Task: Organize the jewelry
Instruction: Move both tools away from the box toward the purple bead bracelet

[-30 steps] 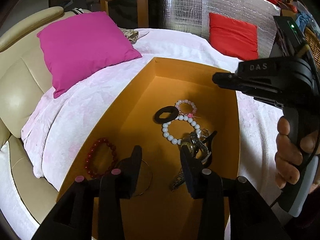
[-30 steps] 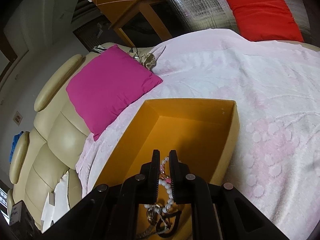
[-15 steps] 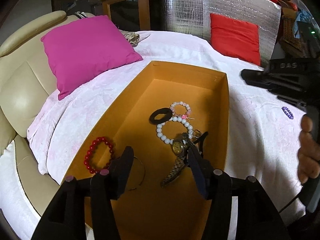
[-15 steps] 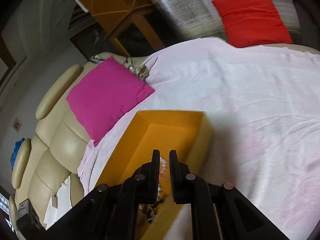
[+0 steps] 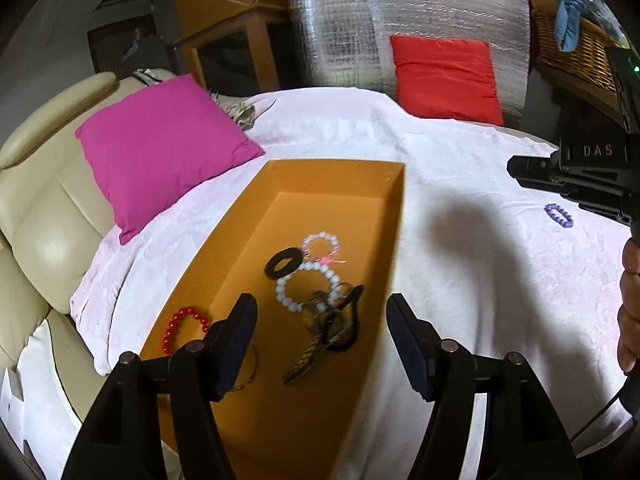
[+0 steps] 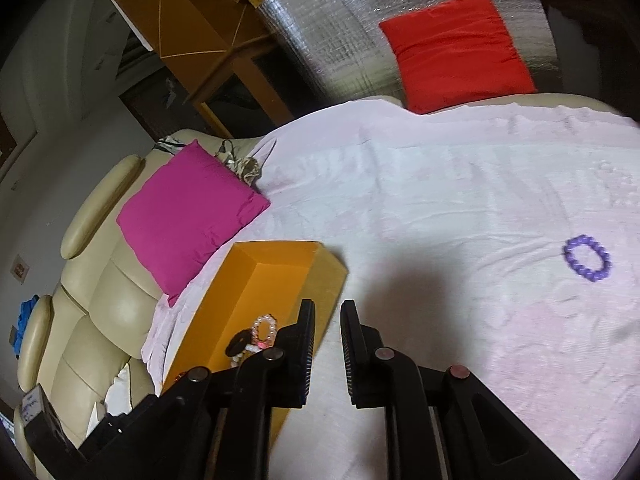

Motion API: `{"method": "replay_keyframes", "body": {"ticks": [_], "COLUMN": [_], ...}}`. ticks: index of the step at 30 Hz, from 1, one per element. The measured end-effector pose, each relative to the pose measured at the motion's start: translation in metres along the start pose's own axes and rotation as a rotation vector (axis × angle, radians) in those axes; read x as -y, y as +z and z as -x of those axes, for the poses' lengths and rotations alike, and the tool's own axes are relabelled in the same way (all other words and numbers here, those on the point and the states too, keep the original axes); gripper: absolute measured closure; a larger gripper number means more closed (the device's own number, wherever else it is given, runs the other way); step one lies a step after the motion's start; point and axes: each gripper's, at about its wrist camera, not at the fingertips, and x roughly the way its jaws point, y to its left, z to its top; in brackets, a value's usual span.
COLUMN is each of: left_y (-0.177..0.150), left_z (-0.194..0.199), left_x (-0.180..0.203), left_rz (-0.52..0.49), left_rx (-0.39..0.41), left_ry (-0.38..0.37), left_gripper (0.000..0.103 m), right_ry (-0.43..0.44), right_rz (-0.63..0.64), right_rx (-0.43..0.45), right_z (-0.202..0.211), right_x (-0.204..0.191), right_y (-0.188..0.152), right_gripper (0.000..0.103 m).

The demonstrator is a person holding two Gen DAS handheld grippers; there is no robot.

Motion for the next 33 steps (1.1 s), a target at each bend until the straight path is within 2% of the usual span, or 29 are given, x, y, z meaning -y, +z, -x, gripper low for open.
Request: {"method": "replay_keyframes", "body": {"ticks": [12, 20, 25, 33], "left_y": [0.012, 0.026, 0.033, 0.045], "left_z": [0.016, 0.020, 0.012, -0.022], "left_x": [0.061, 0.110, 0.140, 0.183], "left_rz": [-0.090, -0.157, -0.193, -0.211], "left_rx": [0.027, 0.046, 0.050, 0.030], "left_ry": [-0.045, -0.068, -0.082, -0.117], "left_gripper": [0.035, 0.035, 0.035, 0.035], "right_ry": [-0.058, -0.111, -0.137, -0.170], "right_rz": [-0.042, -0.121, -0.166, -0.226], "right_rx": [0.038, 0.047, 0.043, 0.012], "right_z": [0.049, 0.074, 0.081, 0.079], "right_x": [0.051, 0.103, 0.123, 0.151], "right_y": [0.000, 0.003, 0.005, 0.007], "right_gripper": [0.088, 0.086, 0.085, 0.085]}}
